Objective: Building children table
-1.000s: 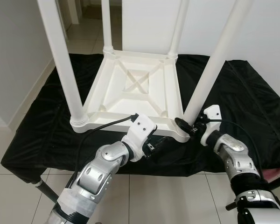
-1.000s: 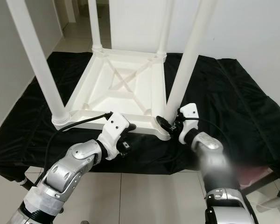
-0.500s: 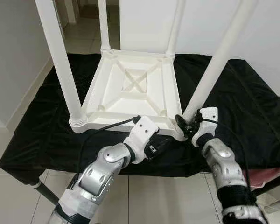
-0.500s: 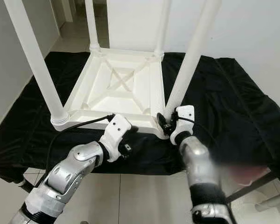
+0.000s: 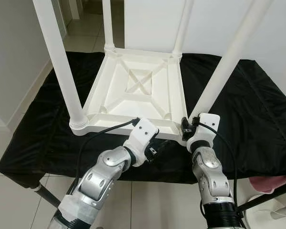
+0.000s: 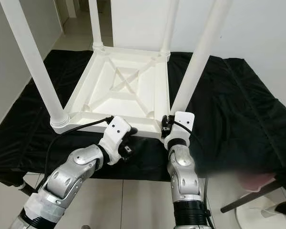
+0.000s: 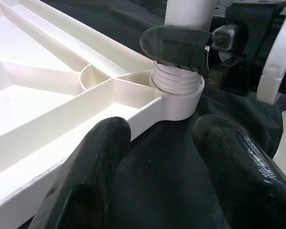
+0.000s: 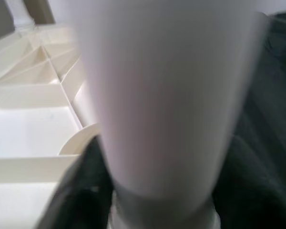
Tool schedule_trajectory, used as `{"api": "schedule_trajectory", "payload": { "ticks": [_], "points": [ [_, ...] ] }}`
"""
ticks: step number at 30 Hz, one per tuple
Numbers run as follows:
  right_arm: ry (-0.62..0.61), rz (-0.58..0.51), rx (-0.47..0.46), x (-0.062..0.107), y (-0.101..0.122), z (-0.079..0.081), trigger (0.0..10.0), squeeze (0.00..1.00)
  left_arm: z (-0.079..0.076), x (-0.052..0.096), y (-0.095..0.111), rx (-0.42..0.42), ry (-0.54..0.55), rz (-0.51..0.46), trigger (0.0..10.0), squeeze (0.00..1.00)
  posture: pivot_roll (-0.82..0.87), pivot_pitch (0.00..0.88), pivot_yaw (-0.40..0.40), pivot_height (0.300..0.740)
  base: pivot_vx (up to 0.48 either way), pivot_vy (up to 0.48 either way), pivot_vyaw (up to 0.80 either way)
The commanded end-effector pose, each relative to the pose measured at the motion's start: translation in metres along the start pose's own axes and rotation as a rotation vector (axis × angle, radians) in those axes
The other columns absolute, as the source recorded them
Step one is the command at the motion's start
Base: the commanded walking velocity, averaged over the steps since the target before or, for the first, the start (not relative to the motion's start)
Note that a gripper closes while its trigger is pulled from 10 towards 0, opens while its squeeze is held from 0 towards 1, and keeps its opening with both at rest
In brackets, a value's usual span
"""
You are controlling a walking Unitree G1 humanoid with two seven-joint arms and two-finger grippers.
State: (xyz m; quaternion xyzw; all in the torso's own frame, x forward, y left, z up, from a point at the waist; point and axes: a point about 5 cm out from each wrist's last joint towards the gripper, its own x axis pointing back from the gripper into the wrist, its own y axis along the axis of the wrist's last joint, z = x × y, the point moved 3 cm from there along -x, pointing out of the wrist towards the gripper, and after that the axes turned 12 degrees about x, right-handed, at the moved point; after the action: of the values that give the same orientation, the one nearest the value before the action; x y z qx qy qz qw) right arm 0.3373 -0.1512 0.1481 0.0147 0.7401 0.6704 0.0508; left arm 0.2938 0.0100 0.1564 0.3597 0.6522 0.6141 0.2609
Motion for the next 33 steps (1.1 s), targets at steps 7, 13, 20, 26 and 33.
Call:
{"api": "schedule_trajectory", "payload": {
  "ticks": [7, 13, 20, 26, 33],
  "points": [
    [0.041, -0.018, 0.006, -0.001, 0.004, -0.014, 10.0, 1.0, 0.003, 0.001, 0.001, -0.023, -0.001, -0.001, 10.0, 0.0, -0.05, 0.014, -0.021, 0.74, 0.0, 0.0, 0.0],
    [0.132, -0.039, 0.037, -0.004, 0.007, -0.016, 10.0, 1.0, 0.002, 0.0, 0.001, -0.023, -0.005, -0.001, 10.0, 0.0, -0.05, 0.014, -0.019, 0.74, 0.0, 0.0, 0.0],
    [0.461, -0.114, 0.144, -0.012, 0.011, -0.018, 10.0, 0.0, 0.002, -0.001, 0.0, -0.029, -0.01, 0.004, 10.0, 0.0, -0.06, 0.018, -0.014, 0.74, 0.0, 0.0, 0.0],
    [0.651, -0.108, 0.242, -0.021, 0.005, -0.011, 10.0, 0.0, 0.002, -0.002, 0.002, -0.028, -0.012, 0.002, 10.0, 0.0, -0.06, 0.023, -0.012, 0.74, 0.0, 0.0, 0.0],
    [0.706, -0.086, 0.321, -0.027, -0.002, -0.01, 7.0, 0.0, 0.001, -0.003, 0.003, -0.028, -0.015, -0.002, 10.0, 0.0, -0.05, 0.024, -0.014, 0.74, 0.0, 0.0, 0.0]
  ]
}}
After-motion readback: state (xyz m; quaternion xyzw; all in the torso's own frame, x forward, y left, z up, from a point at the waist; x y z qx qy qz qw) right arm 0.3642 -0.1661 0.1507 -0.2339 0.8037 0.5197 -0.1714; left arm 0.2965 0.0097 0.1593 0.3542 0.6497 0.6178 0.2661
